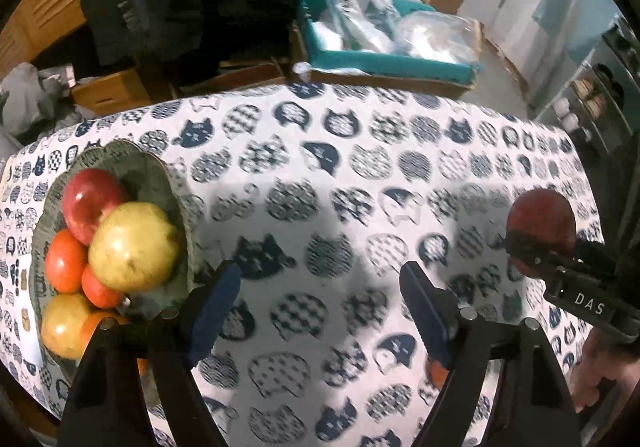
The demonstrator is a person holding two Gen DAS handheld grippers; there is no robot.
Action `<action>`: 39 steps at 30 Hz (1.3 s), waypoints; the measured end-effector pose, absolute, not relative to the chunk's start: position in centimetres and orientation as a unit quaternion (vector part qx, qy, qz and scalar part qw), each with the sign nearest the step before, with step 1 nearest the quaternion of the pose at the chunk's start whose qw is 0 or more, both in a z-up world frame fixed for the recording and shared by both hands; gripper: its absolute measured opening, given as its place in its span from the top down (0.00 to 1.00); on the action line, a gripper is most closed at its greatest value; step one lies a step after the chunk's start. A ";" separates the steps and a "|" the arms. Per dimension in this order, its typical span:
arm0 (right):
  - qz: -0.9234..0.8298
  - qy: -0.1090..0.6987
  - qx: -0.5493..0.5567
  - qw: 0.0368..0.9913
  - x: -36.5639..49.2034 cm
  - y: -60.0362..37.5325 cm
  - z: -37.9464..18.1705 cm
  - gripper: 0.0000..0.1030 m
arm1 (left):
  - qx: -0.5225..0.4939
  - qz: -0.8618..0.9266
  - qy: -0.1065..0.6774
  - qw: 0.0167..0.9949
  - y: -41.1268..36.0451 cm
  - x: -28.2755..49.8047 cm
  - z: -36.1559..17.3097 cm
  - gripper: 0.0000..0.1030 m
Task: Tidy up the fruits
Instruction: 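Lift red apple with right tool while left tool grasps small orange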
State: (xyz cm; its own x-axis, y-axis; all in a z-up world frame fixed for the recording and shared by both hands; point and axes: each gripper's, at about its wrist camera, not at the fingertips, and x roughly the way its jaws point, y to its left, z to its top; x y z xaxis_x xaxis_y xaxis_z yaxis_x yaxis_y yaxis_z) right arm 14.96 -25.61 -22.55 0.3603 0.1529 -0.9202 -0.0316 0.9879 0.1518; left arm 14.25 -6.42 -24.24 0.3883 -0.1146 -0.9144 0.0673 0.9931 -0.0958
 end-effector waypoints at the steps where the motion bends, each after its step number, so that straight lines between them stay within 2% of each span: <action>1: 0.055 0.562 0.053 0.824 14.8 -25.6 -22.5 0.31 | -0.018 -0.061 0.552 0.831 -6.9 13.8 -24.3 0.19; 17: 0.019 0.558 0.068 0.827 7.1 -30.7 -21.7 0.31 | 0.013 -0.118 0.589 0.799 -14.4 9.5 -26.5 0.17; 27: 0.006 0.564 0.076 0.822 5.6 -32.3 -22.7 0.31 | 0.026 -0.125 0.608 0.784 -16.7 8.3 -28.9 0.18; 30: 0.004 0.566 0.079 0.821 5.6 -32.5 -23.1 0.31 | 0.027 -0.129 0.614 0.778 -17.0 8.3 -29.6 0.27; 35: 0.004 0.566 0.083 0.820 5.8 -32.5 -23.2 0.31 | 0.021 -0.150 0.620 0.770 -17.3 8.1 -30.1 0.52; 39: 0.006 0.564 0.081 0.822 5.9 -32.3 -23.2 0.31 | 0.031 -0.153 0.614 0.774 -17.6 8.0 -29.8 0.55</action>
